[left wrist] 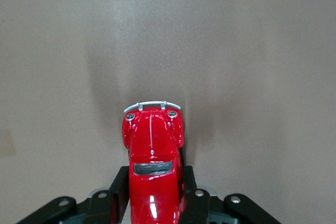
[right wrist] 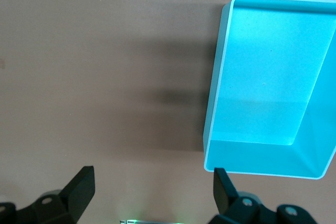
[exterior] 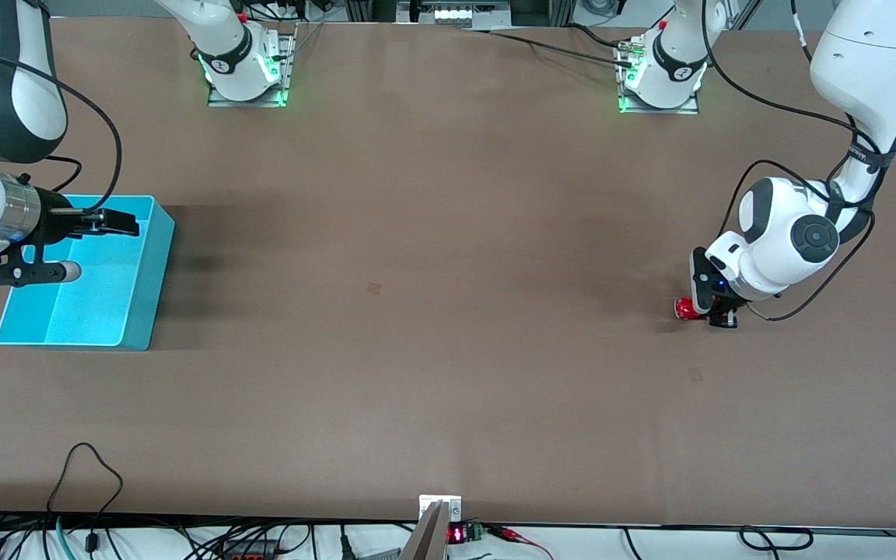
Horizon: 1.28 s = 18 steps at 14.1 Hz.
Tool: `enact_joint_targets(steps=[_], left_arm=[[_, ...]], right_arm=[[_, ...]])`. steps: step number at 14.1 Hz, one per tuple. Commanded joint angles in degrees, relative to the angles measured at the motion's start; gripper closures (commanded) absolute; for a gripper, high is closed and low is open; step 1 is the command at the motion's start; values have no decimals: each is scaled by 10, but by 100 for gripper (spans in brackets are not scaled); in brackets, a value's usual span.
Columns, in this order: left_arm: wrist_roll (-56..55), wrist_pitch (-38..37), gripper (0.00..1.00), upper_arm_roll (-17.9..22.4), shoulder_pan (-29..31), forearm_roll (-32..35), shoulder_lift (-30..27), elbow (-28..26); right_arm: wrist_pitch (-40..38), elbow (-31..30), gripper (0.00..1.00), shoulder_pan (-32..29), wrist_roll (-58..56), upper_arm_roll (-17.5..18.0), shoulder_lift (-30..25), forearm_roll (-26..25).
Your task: Wind red beetle toy and store in blue box
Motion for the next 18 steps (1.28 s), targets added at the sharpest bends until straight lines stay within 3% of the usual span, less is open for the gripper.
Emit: enact_joint_targets(steps=[1,8,12,13,14,15,18], left_arm=[[10,20,77,-8,36,6,20,-1],[122,20,76,-9,142,14,62,32],[155,20,70,-11,156,13,66,43],[155,20,55,-11,155,13,64,43],[155,20,15,-15,154,13,63,45],[157,19,0,-22,155,13,62,48],[151,15,0,-24,151,13,46,49]], right_arm=[[-8,7,0,2,-6,0,-1,-4],[-9,7,0,1,-7,0,-1,-4],[-9,7,0,1,-7,0,-1,-4],[-9,7,0,1,-7,0,-1,-4],[-9,7,0,1,-7,0,-1,-4],[-9,7,0,1,-7,0,-1,-4],[-9,7,0,0,-7,0,-1,-4]])
